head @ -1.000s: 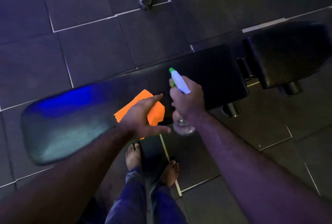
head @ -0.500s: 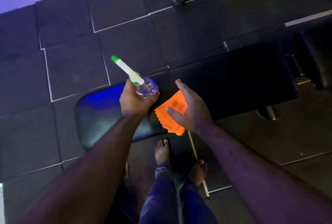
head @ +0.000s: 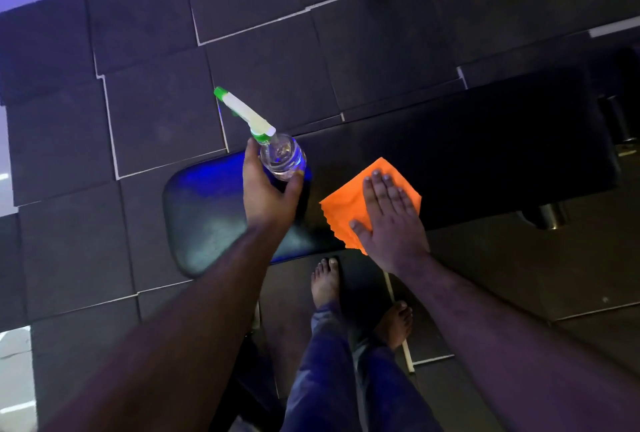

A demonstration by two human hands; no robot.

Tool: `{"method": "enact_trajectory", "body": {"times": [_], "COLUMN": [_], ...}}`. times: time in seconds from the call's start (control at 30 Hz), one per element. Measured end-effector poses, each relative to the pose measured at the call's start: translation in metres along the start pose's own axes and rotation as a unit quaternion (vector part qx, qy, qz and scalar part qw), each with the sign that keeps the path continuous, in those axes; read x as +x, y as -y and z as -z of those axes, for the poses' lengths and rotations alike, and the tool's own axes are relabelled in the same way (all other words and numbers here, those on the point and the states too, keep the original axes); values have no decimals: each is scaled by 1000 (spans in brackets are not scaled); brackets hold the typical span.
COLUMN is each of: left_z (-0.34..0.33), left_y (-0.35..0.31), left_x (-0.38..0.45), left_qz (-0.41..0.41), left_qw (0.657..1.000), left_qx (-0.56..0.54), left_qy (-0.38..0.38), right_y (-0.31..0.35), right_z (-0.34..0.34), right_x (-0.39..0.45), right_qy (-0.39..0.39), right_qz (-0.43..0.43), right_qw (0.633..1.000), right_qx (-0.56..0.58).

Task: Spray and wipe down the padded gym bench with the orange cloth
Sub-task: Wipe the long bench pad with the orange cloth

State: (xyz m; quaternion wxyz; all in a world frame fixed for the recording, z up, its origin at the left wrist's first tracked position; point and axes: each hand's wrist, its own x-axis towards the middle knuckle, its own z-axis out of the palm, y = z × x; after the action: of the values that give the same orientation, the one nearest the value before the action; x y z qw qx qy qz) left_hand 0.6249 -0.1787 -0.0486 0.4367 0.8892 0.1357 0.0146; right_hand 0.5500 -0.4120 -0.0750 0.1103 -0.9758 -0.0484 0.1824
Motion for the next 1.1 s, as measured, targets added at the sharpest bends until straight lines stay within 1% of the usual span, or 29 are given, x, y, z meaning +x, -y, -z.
{"method": "enact_trajectory", "body": {"times": [0.07, 0.1, 0.13, 0.17, 0.23, 0.27, 0.3, 0.33, 0.4, 0.47, 0.53, 0.6, 0.67, 0.7, 0.8, 0.83, 0.87, 0.93, 0.97, 1.03, 1.1], "left_z": [-6, -12, -17, -21, -38, -49, -63, -77, -104, -128, -138, -139, -138, -139, -141, -142, -145, -157, -165, -179, -185], "left_y": [-3, -7, -9, -11, -16, -20, -26, -31, -38, -37, -29, -24, -22, -23, -29, -34, -40, -52, -58, -63, -58], "left_x": [-33, -51, -67, -78, -81, -74, -65, -56, -45, -46, -51, -50, -47, -49, -52, -51, -50, -48, -48, -49, -49], "left_qz": [-50, -89, -139, -197, -306, -330, -332, -317, -252, -200, -189, -202, -219, -217, -196, -214, -258, -366, -386, -365, -351], "left_qw": [997, 992, 985, 973, 938, 925, 918, 918, 922, 910, 898, 900, 896, 894, 897, 896, 887, 851, 838, 837, 837], "left_qx": [45, 76, 101, 122, 138, 140, 145, 160, 218, 303, 355, 351, 353, 360, 363, 350, 334, 315, 318, 344, 363], "left_qy": [-44, -47, -34, -3, 86, 129, 161, 179, 197, 199, 179, 163, 156, 156, 159, 170, 185, 208, 216, 220, 209], "right_y": [-4, -8, -11, -15, -33, -46, -60, -75, -95, -94, -81, -78, -96, -113, -162, -169, -166, -140, -124, -111, -142], "right_z": [-1, -1, -1, -2, -4, -3, -1, 2, 6, 8, 6, -1, 1, 5, 25, 30, 30, 18, 10, -2, 5], "right_x": [-2, -5, -9, -14, -26, -30, -33, -34, -27, -14, -8, -13, -17, -15, 4, 6, 6, -4, -12, -25, -17], "right_qy": [-4, -8, -13, -20, -46, -61, -72, -79, -90, -104, -104, -100, -107, -117, -142, -147, -156, -167, -164, -146, -146], "right_qz": [-16, -27, -38, -54, -117, -160, -200, -234, -274, -294, -298, -287, -290, -310, -409, -424, -424, -412, -404, -386, -369], "right_qw": [1000, 1000, 999, 998, 992, 985, 977, 969, 957, 949, 947, 951, 949, 941, 893, 884, 882, 886, 889, 900, 908], "right_qx": [-7, -7, -6, -6, -1, 6, 14, 20, 33, 46, 54, 60, 63, 67, 121, 133, 133, 132, 139, 142, 132]}}
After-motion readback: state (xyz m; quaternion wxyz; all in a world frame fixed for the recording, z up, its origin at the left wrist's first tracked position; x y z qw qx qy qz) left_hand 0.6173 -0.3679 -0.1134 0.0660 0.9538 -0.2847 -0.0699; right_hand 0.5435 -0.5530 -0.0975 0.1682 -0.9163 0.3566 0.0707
